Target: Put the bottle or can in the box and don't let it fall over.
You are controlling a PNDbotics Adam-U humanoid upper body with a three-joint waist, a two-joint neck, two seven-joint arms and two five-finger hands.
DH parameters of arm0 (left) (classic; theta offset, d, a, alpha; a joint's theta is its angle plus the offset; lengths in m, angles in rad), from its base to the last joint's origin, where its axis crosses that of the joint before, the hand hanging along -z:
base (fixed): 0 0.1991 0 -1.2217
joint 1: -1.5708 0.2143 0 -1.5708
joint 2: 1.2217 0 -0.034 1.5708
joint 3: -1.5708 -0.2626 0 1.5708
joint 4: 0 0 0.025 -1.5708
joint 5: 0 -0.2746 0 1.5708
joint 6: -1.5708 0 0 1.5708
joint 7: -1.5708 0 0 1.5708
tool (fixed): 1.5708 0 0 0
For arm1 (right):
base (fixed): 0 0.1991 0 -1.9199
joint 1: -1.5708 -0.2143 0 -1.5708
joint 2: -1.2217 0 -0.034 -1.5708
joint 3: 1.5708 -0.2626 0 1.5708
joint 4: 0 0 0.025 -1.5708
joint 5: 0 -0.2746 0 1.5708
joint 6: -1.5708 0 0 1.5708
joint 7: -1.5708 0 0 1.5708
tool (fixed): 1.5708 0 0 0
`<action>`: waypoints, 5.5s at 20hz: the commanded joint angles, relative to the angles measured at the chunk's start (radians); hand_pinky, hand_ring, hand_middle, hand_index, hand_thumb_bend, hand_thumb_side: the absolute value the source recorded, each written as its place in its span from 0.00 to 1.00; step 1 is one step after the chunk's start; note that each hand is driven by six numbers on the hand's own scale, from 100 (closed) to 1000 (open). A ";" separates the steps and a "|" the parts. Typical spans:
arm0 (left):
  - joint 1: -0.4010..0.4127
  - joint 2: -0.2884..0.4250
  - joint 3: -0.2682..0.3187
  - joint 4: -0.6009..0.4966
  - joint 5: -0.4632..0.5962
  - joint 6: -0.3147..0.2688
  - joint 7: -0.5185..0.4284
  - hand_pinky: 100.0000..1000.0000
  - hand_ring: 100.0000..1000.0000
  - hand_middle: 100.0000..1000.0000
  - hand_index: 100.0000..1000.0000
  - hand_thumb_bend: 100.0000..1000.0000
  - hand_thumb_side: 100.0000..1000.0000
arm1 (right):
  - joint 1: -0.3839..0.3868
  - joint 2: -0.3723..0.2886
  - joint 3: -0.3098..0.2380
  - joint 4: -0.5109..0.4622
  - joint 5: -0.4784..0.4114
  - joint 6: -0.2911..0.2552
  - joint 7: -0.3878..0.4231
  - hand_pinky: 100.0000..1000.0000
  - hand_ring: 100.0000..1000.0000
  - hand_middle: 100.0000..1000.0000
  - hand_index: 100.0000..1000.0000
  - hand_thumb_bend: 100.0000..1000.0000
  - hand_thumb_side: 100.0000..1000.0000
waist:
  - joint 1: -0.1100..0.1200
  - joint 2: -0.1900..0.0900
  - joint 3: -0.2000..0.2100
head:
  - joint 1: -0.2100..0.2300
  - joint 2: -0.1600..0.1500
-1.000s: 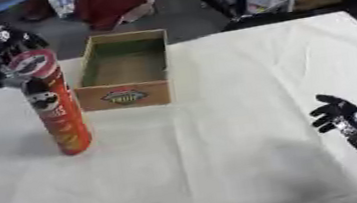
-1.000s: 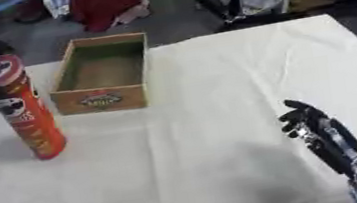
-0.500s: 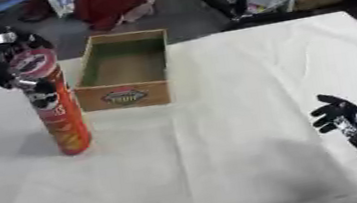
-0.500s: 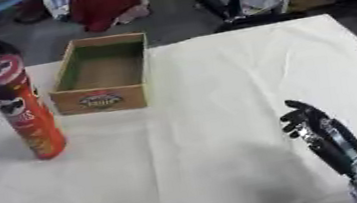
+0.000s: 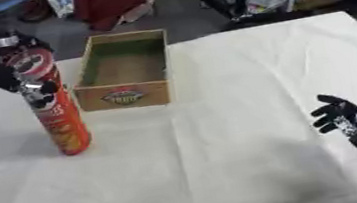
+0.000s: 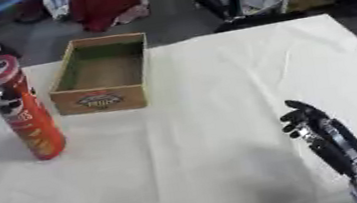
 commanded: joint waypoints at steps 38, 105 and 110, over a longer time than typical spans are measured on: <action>-0.012 0.041 0.028 0.006 -0.020 -0.035 -0.088 0.63 0.72 0.79 0.96 0.74 0.58 | -0.009 -0.016 -0.006 -0.008 -0.004 0.000 0.004 0.59 0.63 0.65 0.90 0.00 0.98 | 0.004 -0.011 -0.003 | -0.015 -0.001; -0.053 0.007 0.026 0.063 -0.092 -0.053 -0.022 0.37 0.44 0.56 0.88 0.57 0.51 | -0.011 -0.016 -0.007 -0.004 -0.003 -0.002 0.013 0.59 0.63 0.65 0.89 0.00 1.00 | 0.009 -0.008 -0.013 | -0.015 -0.001; -0.053 0.008 0.027 0.064 -0.086 -0.056 -0.031 0.35 0.42 0.55 0.87 0.51 0.49 | -0.011 -0.017 -0.008 -0.004 -0.002 -0.001 0.012 0.59 0.63 0.65 0.89 0.00 1.00 | 0.009 -0.009 -0.013 | -0.015 -0.001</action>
